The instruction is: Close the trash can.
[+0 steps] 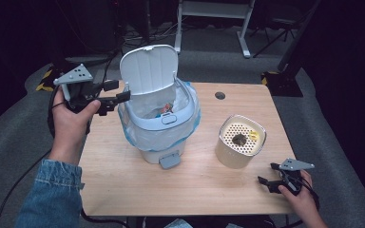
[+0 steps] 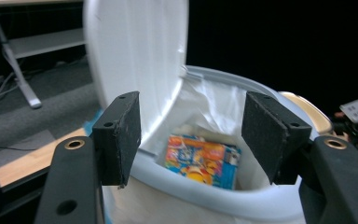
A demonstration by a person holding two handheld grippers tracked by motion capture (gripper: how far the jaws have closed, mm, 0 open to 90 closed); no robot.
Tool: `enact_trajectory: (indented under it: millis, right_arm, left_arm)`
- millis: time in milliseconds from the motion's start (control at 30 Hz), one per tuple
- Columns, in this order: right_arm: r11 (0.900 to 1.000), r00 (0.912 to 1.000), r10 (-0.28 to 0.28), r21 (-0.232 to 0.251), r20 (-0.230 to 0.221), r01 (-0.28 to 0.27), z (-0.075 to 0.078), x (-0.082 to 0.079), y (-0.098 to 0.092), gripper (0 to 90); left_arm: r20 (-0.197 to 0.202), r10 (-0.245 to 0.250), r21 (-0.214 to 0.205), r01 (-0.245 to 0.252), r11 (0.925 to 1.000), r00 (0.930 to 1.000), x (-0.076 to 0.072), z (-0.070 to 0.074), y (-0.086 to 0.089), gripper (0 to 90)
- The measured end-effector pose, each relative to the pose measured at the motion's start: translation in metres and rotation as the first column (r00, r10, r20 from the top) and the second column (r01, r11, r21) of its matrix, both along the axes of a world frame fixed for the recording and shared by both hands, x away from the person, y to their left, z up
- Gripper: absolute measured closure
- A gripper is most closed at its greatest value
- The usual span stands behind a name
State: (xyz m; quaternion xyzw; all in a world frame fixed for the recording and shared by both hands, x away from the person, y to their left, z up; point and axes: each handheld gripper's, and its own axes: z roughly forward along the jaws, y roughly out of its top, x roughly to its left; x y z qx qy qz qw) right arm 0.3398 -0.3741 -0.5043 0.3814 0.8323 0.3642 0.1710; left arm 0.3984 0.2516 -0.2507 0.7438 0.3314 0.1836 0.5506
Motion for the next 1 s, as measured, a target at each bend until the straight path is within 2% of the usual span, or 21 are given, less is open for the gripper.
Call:
enact_trajectory:
  millis: [300,433,533,633,800,867,1000]
  right_arm:
    - [1.0000,1.0000,0.000,0.000,0.000,0.000,0.000,0.000,0.000,15.3]
    - [1.0000,1.0000,0.000,0.000,0.000,0.000,0.000,0.000,0.000,15.3]
    - [1.0000,1.0000,0.000,0.000,0.000,0.000,0.000,0.000,0.000,15.3]
    - [1.0000,1.0000,0.000,0.000,0.000,0.000,0.000,0.000,0.000,15.3]
    - [1.0000,1.0000,0.000,0.000,0.000,0.000,0.000,0.000,0.000,15.3]
    - [1.0000,1.0000,0.000,0.000,0.000,0.000,0.000,0.000,0.000,15.3]
    - [1.0000,1.0000,0.000,0.000,0.000,0.000,0.000,0.000,0.000,15.3]
  left_arm:
    - [-0.006,0.050,0.011,-0.050,0.9987,0.9987,0.020,0.011,0.004,38.1]
    - [-0.007,0.052,0.010,-0.052,0.9986,0.9986,0.026,0.014,0.003,38.3]
    - [-0.005,0.042,-0.006,-0.042,0.9991,0.9991,0.033,0.016,-0.001,38.1]
    - [-0.005,0.048,0.003,-0.048,0.9988,0.9988,0.037,0.017,-0.003,37.8]
    - [-0.002,0.034,0.006,-0.034,0.9994,0.9994,0.040,0.018,-0.008,38.1]
    - [-0.002,0.036,0.026,-0.036,0.9990,0.9993,0.040,0.020,-0.010,37.5]
    - [-0.005,0.027,0.030,-0.026,0.9992,0.9996,0.037,0.021,-0.011,37.9]
